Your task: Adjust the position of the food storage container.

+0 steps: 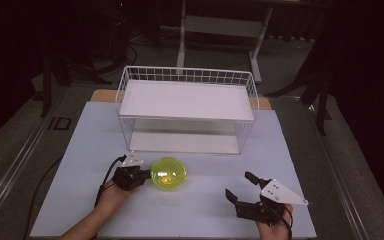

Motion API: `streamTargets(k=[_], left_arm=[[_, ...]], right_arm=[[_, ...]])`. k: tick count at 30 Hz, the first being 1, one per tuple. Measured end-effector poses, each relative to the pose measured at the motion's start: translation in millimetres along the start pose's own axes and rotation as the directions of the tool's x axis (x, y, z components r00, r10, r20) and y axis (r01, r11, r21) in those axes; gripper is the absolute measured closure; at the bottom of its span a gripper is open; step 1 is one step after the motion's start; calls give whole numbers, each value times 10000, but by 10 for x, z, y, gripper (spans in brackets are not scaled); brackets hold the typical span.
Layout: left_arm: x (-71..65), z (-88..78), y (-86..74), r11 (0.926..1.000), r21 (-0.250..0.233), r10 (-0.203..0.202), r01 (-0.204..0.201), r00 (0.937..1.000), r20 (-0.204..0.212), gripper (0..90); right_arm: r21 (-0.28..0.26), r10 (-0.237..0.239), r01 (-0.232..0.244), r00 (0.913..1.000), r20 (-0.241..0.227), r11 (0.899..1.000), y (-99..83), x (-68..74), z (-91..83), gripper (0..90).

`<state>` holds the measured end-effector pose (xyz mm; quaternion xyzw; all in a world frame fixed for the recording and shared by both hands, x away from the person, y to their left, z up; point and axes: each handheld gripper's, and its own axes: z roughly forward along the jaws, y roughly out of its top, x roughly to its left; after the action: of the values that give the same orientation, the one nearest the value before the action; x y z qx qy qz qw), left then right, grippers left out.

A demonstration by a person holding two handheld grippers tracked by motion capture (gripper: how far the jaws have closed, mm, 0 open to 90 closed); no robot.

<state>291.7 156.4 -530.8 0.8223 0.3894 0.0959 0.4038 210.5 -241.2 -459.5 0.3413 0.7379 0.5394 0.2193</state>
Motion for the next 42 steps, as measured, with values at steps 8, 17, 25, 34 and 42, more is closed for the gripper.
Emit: streamTargets(k=[8,17,25,34,42], left_arm=[[-250,-2,-39,9985,166,499,-516,9946,907,900],[-116,51,2,9995,295,75,-85,9995,322,900],[-269,118,22,9980,504,355,-389,9972,664,900],[-454,214,79,9958,617,612,-682,9921,1097,900],[-561,359,165,9975,412,528,-577,9922,1131,900]], right_arm=[[36,-112,112,9999,-33,9999,4,18,14,144],[33,-50,50,10000,-1,10000,1,4,8,144],[47,-27,27,10000,-21,10000,-4,3,9,144],[62,-124,125,9999,-67,9999,-1,17,16,144],[51,-63,63,9999,-112,10000,-3,14,4,144]])
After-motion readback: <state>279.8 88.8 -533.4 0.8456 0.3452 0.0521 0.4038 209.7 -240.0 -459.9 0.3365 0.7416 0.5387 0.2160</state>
